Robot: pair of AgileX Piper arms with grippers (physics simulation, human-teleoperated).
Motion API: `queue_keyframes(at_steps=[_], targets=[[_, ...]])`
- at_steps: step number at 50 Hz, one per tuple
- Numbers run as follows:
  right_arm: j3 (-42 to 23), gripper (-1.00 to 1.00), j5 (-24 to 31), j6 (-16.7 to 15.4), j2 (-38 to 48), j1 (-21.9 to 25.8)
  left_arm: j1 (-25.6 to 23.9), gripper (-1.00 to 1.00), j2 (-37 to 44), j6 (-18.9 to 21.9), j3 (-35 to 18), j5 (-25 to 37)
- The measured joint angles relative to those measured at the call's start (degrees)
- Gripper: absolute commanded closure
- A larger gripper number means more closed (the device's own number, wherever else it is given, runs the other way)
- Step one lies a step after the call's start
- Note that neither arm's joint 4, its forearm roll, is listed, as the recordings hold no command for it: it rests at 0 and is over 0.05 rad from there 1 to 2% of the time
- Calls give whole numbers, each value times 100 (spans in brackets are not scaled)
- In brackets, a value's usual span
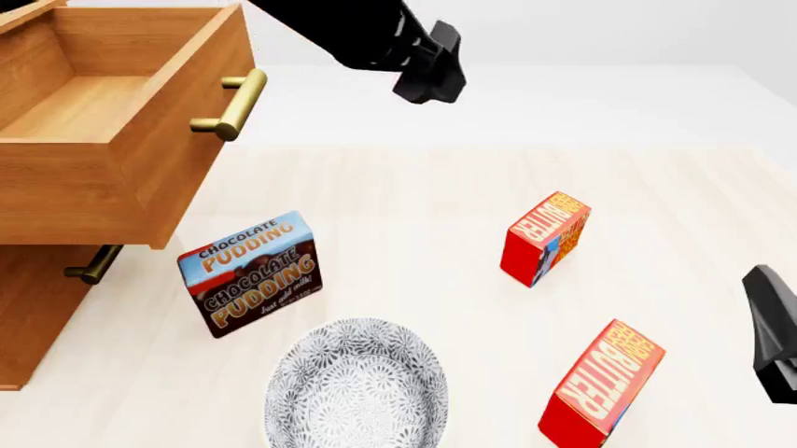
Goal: Put the butter at the front in the top drawer of the cabinet and close it.
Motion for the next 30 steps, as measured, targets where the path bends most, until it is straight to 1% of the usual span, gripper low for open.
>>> queue_keyframes(at_steps=[11, 30], targets=[[-1, -100, 1, 0, 0, 0, -278, -100, 466, 3, -184, -365], [-1, -100, 1, 0, 0, 0, -449, -100, 1217, -276, -532, -802]])
